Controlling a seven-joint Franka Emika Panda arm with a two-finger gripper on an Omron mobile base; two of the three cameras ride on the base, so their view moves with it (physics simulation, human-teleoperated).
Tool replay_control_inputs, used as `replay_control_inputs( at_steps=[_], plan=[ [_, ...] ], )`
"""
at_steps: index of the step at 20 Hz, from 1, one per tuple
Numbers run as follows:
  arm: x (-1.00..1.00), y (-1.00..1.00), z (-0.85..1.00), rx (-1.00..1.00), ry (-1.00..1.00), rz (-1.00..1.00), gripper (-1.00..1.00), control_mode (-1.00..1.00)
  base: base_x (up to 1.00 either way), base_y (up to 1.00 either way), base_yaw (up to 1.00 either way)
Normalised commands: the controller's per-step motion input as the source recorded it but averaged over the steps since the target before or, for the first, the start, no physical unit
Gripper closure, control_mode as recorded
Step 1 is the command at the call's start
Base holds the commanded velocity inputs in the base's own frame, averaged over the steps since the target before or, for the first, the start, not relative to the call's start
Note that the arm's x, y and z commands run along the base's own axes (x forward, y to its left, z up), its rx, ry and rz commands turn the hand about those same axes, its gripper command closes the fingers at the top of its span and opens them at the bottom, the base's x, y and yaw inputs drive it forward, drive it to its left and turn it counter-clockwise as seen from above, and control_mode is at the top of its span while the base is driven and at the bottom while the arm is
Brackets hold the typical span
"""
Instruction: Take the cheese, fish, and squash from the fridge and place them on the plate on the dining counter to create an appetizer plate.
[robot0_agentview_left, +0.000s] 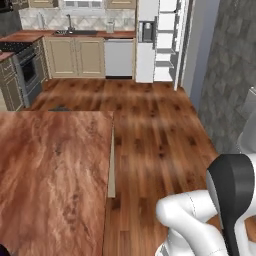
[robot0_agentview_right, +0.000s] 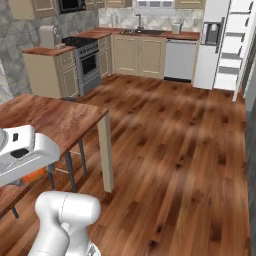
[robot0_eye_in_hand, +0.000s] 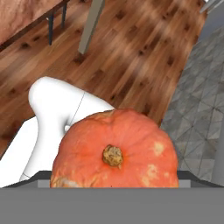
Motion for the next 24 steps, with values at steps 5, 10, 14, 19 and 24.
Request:
replay_control_inputs(
  at_steps=[5, 10, 14, 19, 24],
  plan=[
    [0.0, 0.0, 0.0, 0.0, 0.0, 0.0, 1.0, 1.0, -1.0, 0.57, 0.0],
    [0.0, 0.0, 0.0, 0.0, 0.0, 0.0, 1.0, 1.0, -1.0, 0.59, 0.0],
    [0.0, 0.0, 0.0, 0.0, 0.0, 0.0, 1.0, 1.0, -0.83, 0.88, 0.0],
    [0.0, 0.0, 0.0, 0.0, 0.0, 0.0, 1.0, 1.0, -0.77, 0.92, 0.0],
    [0.0, 0.0, 0.0, 0.0, 0.0, 0.0, 1.0, 1.0, -0.95, 0.85, 0.0]
  ],
)
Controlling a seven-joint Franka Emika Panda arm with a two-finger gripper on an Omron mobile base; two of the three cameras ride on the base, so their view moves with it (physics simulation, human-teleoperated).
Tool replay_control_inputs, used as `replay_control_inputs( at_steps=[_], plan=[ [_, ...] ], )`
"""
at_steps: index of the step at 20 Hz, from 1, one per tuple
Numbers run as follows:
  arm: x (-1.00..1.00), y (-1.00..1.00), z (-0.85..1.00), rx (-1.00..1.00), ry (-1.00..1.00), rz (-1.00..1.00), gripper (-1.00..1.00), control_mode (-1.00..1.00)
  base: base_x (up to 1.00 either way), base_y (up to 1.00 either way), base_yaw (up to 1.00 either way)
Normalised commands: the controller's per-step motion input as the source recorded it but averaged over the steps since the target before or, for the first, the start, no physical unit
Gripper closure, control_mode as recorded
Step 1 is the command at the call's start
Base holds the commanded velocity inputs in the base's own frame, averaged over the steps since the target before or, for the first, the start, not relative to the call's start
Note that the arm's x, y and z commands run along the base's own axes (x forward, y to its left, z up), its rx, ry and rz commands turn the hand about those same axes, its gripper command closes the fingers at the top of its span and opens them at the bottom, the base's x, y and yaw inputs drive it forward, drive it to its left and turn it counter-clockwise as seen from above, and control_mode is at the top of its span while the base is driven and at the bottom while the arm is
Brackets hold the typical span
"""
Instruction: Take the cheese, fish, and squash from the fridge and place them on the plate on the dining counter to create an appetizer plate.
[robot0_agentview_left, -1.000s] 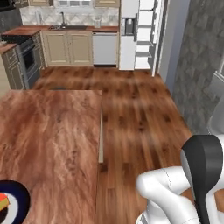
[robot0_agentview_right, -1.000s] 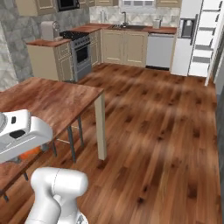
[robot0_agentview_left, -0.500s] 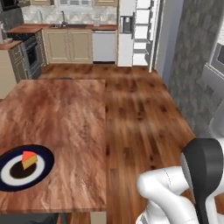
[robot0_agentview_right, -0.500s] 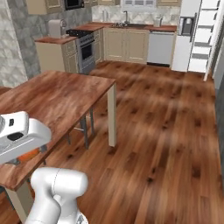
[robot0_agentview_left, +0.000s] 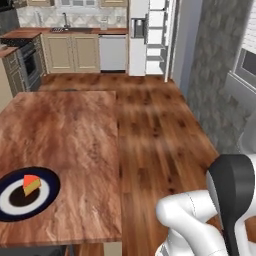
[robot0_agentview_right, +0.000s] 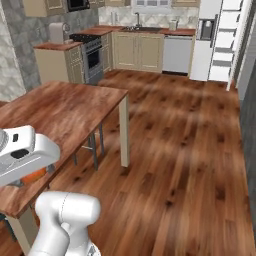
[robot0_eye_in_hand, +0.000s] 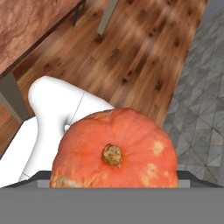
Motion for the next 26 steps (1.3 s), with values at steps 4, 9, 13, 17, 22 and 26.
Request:
replay_control_inputs(
  at_steps=[4, 9, 13, 17, 22, 26],
  plan=[
    [0.0, 0.0, 0.0, 0.0, 0.0, 0.0, 1.0, 1.0, -1.0, 0.21, -0.02],
    [0.0, 0.0, 0.0, 0.0, 0.0, 0.0, 1.0, 1.0, -1.0, -0.04, -0.1],
    [0.0, 0.0, 0.0, 0.0, 0.0, 0.0, 1.0, 1.0, -1.0, -0.45, -0.06],
    [0.0, 0.0, 0.0, 0.0, 0.0, 0.0, 1.0, 1.0, -1.0, -0.05, -0.04],
    [0.0, 0.0, 0.0, 0.0, 0.0, 0.0, 1.0, 1.0, -0.21, 0.82, 0.0],
    [0.0, 0.0, 0.0, 0.0, 0.0, 0.0, 1.0, 1.0, 0.29, 1.0, 0.0]
  ],
)
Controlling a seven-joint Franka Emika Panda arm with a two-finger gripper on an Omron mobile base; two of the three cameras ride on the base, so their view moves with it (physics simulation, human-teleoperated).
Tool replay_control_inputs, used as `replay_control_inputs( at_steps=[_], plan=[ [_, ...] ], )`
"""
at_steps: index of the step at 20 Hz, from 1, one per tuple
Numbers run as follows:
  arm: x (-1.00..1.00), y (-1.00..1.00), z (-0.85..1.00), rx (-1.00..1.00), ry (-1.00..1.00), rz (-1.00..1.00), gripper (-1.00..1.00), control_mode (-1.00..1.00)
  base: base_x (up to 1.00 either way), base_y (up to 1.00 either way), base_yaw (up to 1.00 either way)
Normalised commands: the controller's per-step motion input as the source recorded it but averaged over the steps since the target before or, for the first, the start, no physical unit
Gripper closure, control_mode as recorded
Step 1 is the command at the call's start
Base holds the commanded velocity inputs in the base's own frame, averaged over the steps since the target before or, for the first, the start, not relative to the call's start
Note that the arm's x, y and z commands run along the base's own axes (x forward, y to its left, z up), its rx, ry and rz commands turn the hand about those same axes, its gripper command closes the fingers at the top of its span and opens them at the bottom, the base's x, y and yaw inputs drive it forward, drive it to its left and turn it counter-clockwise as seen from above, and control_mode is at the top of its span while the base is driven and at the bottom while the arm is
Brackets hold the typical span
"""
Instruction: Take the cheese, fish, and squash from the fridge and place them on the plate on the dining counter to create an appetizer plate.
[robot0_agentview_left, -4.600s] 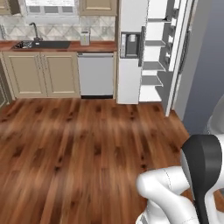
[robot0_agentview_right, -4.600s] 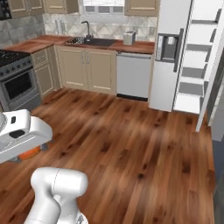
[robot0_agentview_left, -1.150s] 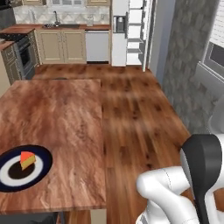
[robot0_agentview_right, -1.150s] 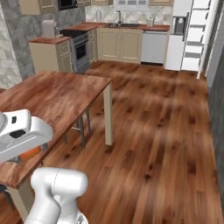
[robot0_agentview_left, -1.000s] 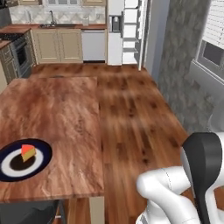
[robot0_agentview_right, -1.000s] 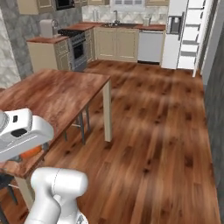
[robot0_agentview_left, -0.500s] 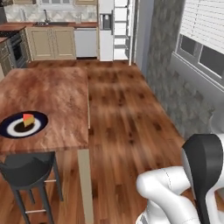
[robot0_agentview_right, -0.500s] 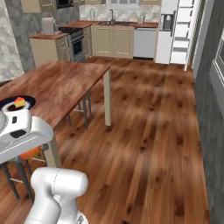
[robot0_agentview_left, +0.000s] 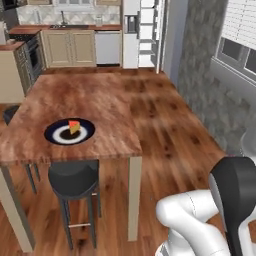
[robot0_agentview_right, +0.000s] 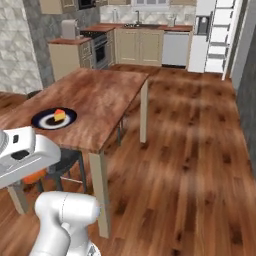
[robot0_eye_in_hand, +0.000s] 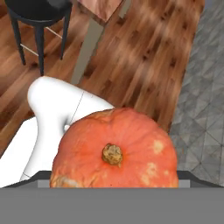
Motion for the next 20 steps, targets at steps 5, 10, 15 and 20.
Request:
replay_control_inputs(
  at_steps=[5, 10, 15, 20],
  plan=[
    [0.0, 0.0, 0.0, 0.0, 0.0, 0.0, 1.0, 1.0, 0.32, 1.0, 0.0],
    [0.0, 0.0, 0.0, 0.0, 0.0, 0.0, 1.0, 1.0, 0.2, 1.0, 0.0],
    [0.0, 0.0, 0.0, 0.0, 0.0, 0.0, 1.0, 1.0, 0.5, 0.72, 0.0],
    [0.0, 0.0, 0.0, 0.0, 0.0, 0.0, 1.0, 1.0, 0.68, -0.02, 0.0]
  ],
)
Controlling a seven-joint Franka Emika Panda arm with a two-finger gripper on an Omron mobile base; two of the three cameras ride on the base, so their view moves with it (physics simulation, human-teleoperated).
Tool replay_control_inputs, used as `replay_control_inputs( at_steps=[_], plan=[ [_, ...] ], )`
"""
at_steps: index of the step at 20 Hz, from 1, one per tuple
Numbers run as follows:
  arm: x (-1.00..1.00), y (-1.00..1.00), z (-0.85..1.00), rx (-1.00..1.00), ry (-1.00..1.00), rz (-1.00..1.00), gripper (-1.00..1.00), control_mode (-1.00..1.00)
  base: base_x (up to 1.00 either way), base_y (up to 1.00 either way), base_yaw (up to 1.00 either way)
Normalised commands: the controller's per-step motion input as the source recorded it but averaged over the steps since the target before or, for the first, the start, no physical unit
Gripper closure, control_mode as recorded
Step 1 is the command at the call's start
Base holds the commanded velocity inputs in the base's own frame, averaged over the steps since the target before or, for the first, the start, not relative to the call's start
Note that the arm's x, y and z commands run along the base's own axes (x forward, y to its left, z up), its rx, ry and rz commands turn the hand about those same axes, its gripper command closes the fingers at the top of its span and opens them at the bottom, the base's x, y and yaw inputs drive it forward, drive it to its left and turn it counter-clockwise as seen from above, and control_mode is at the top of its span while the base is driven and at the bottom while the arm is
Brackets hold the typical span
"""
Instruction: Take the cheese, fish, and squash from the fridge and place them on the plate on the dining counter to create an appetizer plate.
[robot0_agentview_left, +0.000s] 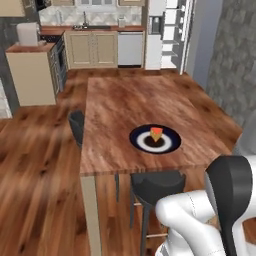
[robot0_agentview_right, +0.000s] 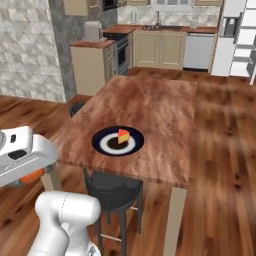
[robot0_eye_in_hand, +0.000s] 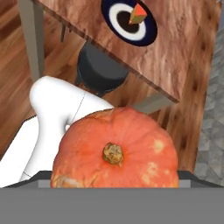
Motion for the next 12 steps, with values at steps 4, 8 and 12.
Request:
replay_control_inputs(
  at_steps=[4, 8, 12],
  plan=[
    [0.0, 0.0, 0.0, 0.0, 0.0, 0.0, 1.0, 1.0, 0.74, -0.24, 0.0],
    [0.0, 0.0, 0.0, 0.0, 0.0, 0.0, 1.0, 1.0, 0.69, -0.12, -0.01],
    [0.27, 0.01, 0.0, 0.0, 0.08, -0.03, 1.0, -1.0, 0.33, 0.0, -0.02]
  ],
)
